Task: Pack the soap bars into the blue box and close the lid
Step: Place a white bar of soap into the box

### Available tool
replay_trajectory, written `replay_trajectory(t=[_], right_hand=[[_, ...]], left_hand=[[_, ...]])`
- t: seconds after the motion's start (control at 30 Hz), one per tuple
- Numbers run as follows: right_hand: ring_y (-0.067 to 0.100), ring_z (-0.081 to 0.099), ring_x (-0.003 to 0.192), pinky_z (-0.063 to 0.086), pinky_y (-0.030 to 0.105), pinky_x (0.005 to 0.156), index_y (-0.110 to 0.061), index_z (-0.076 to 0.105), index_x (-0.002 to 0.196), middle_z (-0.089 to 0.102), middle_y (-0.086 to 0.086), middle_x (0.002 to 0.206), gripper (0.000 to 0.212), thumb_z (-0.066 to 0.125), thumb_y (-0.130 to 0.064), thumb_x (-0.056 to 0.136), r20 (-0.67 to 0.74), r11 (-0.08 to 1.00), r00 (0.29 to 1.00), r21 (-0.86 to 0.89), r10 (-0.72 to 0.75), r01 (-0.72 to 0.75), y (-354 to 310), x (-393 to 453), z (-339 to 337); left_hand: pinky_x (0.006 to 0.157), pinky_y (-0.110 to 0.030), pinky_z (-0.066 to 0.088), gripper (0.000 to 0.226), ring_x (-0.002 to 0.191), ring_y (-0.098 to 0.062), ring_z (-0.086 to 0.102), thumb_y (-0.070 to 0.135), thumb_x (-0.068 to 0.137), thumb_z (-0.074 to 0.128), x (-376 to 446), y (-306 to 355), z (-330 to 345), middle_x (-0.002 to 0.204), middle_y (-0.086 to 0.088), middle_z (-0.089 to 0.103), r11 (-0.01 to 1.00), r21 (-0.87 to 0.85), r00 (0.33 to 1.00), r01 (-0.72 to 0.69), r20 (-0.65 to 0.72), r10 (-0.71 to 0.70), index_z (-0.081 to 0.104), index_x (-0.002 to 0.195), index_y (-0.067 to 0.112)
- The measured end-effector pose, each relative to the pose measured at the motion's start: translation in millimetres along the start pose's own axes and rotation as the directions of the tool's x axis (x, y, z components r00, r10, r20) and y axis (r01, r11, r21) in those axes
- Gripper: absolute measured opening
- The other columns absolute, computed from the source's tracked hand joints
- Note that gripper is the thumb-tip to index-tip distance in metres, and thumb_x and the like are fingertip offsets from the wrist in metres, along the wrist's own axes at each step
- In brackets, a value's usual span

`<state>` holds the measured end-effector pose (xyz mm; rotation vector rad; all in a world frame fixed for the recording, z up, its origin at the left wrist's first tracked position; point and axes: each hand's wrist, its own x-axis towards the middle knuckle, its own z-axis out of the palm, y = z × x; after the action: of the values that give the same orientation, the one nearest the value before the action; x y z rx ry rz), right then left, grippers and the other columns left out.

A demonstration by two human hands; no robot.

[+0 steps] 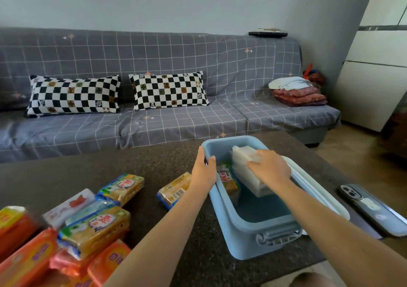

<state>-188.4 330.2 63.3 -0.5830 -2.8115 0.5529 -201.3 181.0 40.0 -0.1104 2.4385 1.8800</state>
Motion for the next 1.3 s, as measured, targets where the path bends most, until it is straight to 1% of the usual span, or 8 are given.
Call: replay_trajectory(t=[0.27,0.47,0.57,0.8,1.0,1.13,1.2,1.3], right_hand=[[0.031,0.056,0.110,0.049,0.041,0.086,-0.017,0.048,0.131,0.058,0.014,0.124,0.043,0.050,-0.036,0.092,0.039,0.996,0.996,-0.051,-0.076,0.078,3,12,37],[0.037,0.020,0.140,0.027,0.051,0.112,-0.031,0.006,0.147,0.017,0.018,0.152,0.063,0.042,-0.035,0.095,0.261,0.997,0.965,0.078,-0.024,0.003,12,10,55],[0.035,0.002,0.143,0.011,0.049,0.116,-0.031,-0.004,0.148,0.001,0.014,0.154,0.067,0.039,-0.036,0.096,0.379,0.997,0.923,0.008,0.062,-0.071,12,11,59],[0.034,0.005,0.142,0.009,0.048,0.115,-0.033,-0.003,0.148,0.002,0.013,0.152,0.062,0.032,-0.040,0.098,0.439,0.993,0.892,-0.087,0.106,-0.076,10,13,63],[0.034,0.004,0.142,0.010,0.046,0.115,-0.031,-0.009,0.148,0.000,0.013,0.154,0.061,0.026,-0.042,0.099,0.504,0.987,0.858,-0.161,0.102,-0.023,6,17,58],[0.033,0.017,0.138,0.020,0.046,0.112,-0.029,0.009,0.148,0.018,0.009,0.151,0.054,0.027,-0.039,0.098,0.407,0.985,0.913,-0.136,-0.040,0.104,3,14,45],[0.032,0.021,0.138,0.023,0.047,0.111,-0.029,0.016,0.147,0.022,0.008,0.151,0.052,0.029,-0.039,0.098,0.344,0.989,0.932,-0.053,-0.112,0.139,-1,9,37],[0.026,0.033,0.135,0.030,0.043,0.109,-0.024,0.034,0.142,0.035,0.006,0.147,0.047,0.036,-0.038,0.098,0.246,0.972,0.941,0.093,-0.232,0.215,-11,-5,24]], left_hand=[[0.082,-0.028,0.042,0.059,0.123,-0.022,0.051,0.029,0.100,0.037,12,-9,0,0.147,-0.006,0.042,1.000,0.002,1.000,-0.021,0.017,0.020,0.009,0.152,0.026],[0.072,-0.025,0.043,0.060,0.101,-0.011,0.050,0.029,0.100,0.039,18,-15,2,0.145,-0.004,0.043,0.998,-0.046,0.999,-0.031,0.017,0.032,0.009,0.152,0.029],[0.065,-0.022,0.043,0.061,0.096,-0.009,0.052,0.029,0.099,0.040,18,-17,3,0.143,-0.004,0.045,0.998,-0.056,0.999,-0.035,0.010,0.035,0.009,0.152,0.030],[0.054,-0.015,0.038,0.059,0.079,0.000,0.048,0.027,0.100,0.039,17,-16,4,0.141,-0.002,0.047,0.999,-0.043,0.999,-0.034,0.007,0.034,0.011,0.152,0.031],[0.062,-0.020,0.045,0.057,0.094,-0.008,0.057,0.030,0.099,0.039,19,-18,4,0.139,-0.003,0.049,0.999,-0.020,0.999,-0.034,-0.001,0.034,0.015,0.151,0.032],[0.064,-0.020,0.045,0.058,0.105,-0.014,0.056,0.031,0.099,0.038,14,-13,3,0.141,-0.004,0.048,1.000,-0.010,1.000,-0.019,0.004,0.019,0.012,0.151,0.032],[0.074,-0.023,0.046,0.059,0.114,-0.018,0.055,0.032,0.099,0.038,10,-10,2,0.144,-0.005,0.045,1.000,-0.009,1.000,-0.003,0.004,0.003,0.011,0.152,0.032],[0.079,-0.028,0.044,0.048,0.112,-0.018,0.058,0.030,0.099,0.040,2,-6,-2,0.134,-0.002,0.054,0.999,-0.046,1.000,0.025,-0.006,-0.025,0.030,0.145,0.029]])
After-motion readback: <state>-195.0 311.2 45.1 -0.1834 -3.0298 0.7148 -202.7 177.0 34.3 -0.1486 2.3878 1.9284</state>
